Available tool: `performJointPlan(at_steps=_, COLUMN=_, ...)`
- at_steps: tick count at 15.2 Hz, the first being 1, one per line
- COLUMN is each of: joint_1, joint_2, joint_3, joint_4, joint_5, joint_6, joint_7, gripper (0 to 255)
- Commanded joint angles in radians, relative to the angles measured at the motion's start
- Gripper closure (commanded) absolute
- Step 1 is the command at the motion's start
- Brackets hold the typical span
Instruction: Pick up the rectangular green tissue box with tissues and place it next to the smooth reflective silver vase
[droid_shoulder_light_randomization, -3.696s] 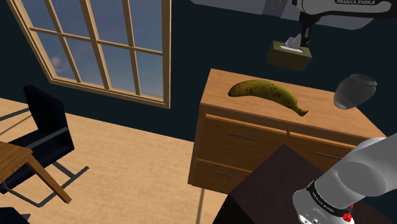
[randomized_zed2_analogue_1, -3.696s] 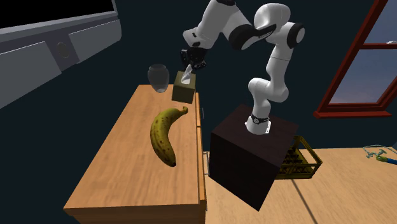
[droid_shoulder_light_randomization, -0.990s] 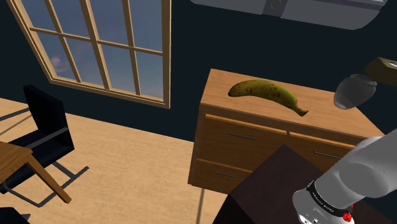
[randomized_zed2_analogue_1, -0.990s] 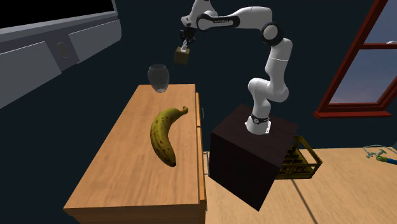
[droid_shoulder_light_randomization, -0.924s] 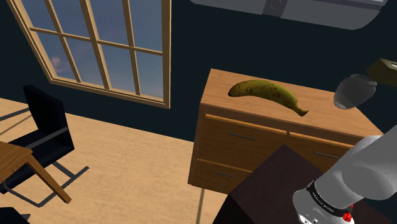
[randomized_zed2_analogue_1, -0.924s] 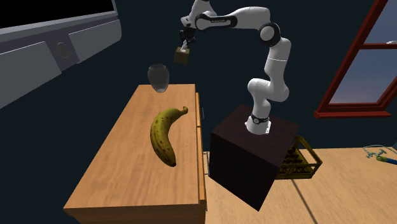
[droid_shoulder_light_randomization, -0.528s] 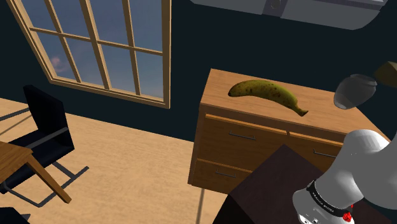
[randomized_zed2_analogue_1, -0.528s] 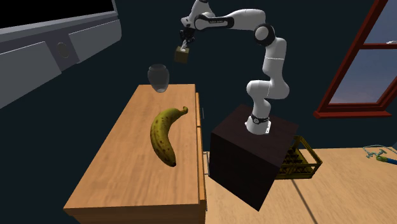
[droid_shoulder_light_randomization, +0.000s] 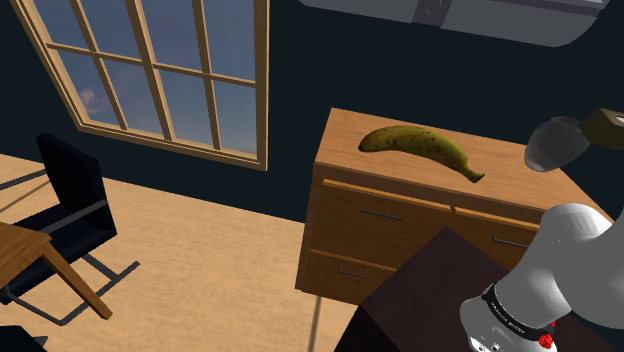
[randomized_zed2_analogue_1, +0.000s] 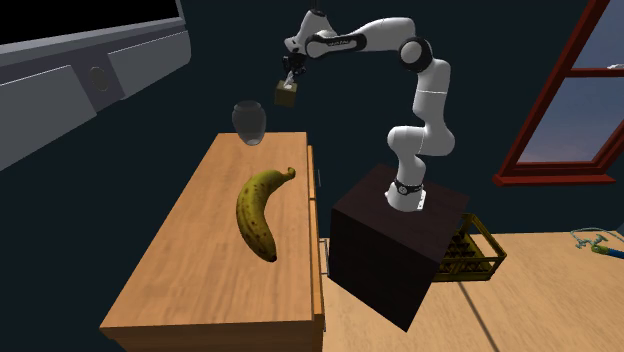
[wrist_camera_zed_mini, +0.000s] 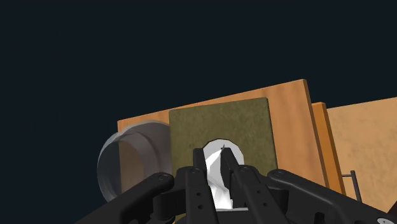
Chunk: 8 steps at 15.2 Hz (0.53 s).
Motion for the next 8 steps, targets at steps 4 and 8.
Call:
performJointPlan(at_steps=4, joint_1=-0.015, joint_2=0.004, joint_3=-0.003, joint_4=-0.073, joint_5=-0.007, joint_6=0.071, joint_7=0.011, gripper=255)
performJointPlan(at_steps=8, joint_1=-0.008, joint_2=-0.003, joint_3=-0.018, joint_4=-0.12, joint_5=-0.027, joint_6=0.12, joint_7=0.028, gripper=255)
